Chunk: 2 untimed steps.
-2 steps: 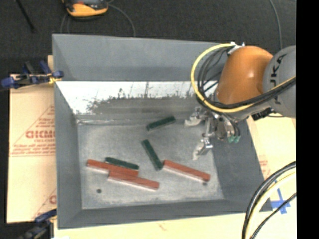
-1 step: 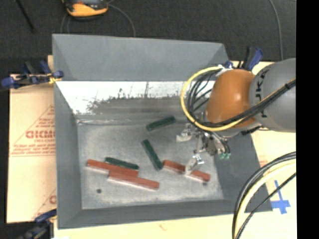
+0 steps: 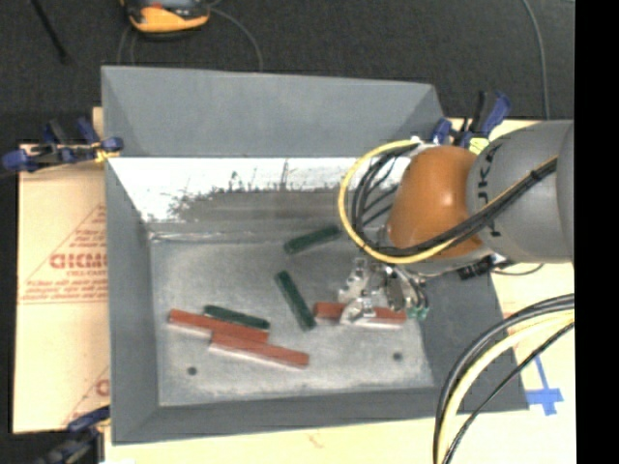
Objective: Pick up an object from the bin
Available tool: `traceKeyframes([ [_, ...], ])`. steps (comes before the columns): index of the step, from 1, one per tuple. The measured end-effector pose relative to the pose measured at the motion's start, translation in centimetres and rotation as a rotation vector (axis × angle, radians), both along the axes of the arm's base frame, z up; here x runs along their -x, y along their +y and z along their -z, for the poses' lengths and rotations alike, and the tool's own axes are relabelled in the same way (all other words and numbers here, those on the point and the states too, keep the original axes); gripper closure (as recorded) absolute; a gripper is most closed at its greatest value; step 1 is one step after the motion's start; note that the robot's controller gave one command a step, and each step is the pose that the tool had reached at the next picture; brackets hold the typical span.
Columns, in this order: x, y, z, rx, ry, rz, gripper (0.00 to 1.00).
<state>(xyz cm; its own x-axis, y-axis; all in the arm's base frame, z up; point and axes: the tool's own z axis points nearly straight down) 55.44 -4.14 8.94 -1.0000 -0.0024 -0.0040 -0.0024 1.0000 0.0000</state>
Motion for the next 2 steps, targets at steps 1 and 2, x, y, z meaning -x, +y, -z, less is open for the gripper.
traceKeyframes([
  [1,0.0,0.0,0.0,0.0,0.0,-0.001,1.0],
  [2,-1.3,-0.4,-13.4,0.002,-0.003,-0.199,1.0],
])
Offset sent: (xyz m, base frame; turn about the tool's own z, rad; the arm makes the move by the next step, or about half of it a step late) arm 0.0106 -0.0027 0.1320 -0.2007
